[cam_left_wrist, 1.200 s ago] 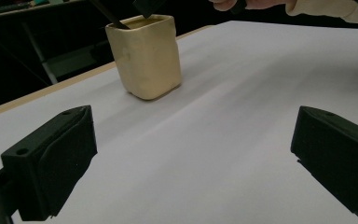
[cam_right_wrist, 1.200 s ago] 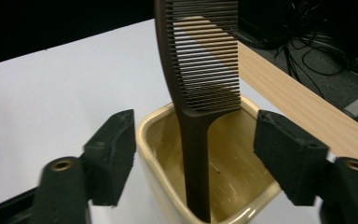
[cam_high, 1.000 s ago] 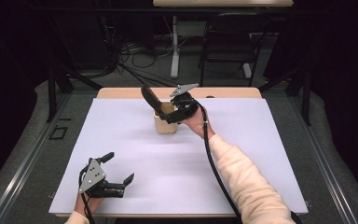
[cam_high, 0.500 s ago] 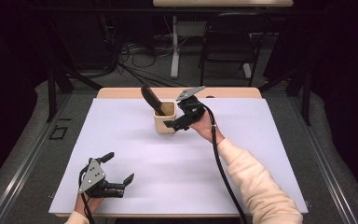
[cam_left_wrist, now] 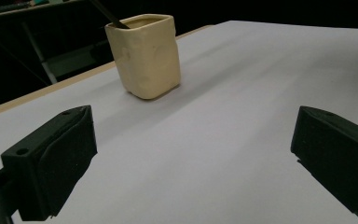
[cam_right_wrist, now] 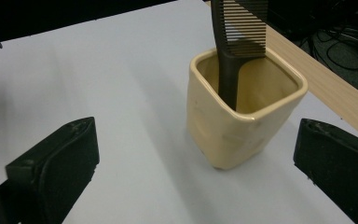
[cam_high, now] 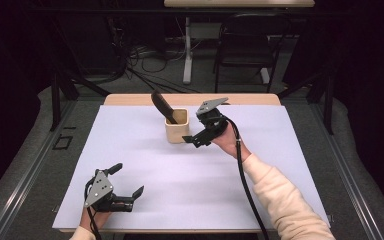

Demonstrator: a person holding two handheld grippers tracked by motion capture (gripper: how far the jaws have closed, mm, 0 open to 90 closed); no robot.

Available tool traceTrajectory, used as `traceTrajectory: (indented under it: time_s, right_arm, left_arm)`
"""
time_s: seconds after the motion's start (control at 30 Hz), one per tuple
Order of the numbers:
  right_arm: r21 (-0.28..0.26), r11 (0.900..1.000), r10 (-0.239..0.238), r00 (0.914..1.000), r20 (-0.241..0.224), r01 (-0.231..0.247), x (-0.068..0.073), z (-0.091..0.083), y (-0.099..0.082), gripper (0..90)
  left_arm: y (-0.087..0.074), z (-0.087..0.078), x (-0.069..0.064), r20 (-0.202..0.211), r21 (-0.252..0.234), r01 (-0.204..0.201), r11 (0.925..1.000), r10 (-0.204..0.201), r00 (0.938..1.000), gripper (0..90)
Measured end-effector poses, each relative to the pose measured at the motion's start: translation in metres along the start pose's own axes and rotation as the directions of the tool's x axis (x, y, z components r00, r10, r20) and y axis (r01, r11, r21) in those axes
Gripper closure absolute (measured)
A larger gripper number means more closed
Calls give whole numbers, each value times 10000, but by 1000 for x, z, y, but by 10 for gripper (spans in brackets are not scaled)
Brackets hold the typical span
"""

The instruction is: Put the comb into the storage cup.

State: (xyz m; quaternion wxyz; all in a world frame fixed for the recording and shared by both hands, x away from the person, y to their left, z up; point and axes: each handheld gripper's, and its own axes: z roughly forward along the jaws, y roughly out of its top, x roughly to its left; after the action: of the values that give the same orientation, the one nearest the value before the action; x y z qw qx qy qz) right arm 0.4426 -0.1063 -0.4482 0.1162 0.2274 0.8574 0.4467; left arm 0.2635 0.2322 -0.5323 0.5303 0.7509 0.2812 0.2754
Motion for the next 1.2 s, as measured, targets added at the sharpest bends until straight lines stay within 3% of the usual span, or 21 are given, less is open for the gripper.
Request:
traceTrajectory:
  time_s: [0.5,1.2]
  right_arm:
    - [51,9999,122,9990,424,-124,3,-37,-37,0]
    - [123,9994,321,9955,895,-333,14,-66,-84,0]
  left_arm:
    - [0,0,0,-33,29,-56,10000,56,10000,1]
    - [0,0,0,-29,69,-33,10000,33,10000,2]
